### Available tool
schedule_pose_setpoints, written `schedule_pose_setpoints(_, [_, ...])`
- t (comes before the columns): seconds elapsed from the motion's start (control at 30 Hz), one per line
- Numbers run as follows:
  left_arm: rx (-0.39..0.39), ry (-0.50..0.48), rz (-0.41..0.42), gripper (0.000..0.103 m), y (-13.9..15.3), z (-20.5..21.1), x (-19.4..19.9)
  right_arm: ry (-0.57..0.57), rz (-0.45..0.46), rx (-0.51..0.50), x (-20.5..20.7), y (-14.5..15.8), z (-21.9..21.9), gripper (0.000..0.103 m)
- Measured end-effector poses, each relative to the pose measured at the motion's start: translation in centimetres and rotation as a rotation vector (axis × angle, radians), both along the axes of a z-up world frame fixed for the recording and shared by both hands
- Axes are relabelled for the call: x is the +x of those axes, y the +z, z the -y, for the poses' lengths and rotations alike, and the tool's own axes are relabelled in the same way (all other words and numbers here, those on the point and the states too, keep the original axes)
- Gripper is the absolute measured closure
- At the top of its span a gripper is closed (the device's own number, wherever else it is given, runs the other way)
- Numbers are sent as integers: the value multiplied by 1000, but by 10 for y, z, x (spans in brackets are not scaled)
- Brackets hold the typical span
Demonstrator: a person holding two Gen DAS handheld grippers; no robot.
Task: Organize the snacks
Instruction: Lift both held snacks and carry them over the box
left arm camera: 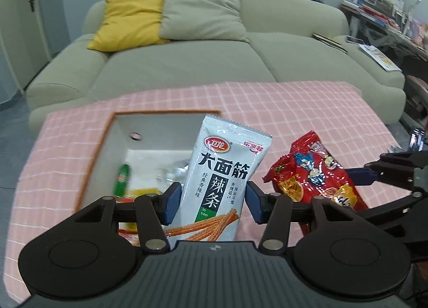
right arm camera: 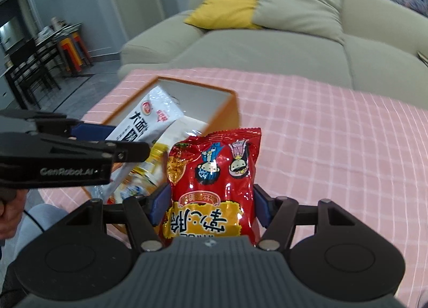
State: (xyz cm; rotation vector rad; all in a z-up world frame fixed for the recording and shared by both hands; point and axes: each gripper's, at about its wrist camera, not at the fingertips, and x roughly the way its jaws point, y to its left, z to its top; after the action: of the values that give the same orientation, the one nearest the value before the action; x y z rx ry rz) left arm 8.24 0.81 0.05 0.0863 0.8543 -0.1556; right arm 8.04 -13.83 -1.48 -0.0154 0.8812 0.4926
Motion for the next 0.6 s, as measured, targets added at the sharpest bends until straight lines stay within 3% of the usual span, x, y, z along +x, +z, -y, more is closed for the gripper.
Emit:
schedule_pose_setpoints(0.3, [48,53,-7,44,5,-52,28,150,102,-45,30,20,-62,41])
schedule_pose_setpoints(0.6, [110,59,-90,44,-22,-77,70,320,149,-181,92,5,-119,41])
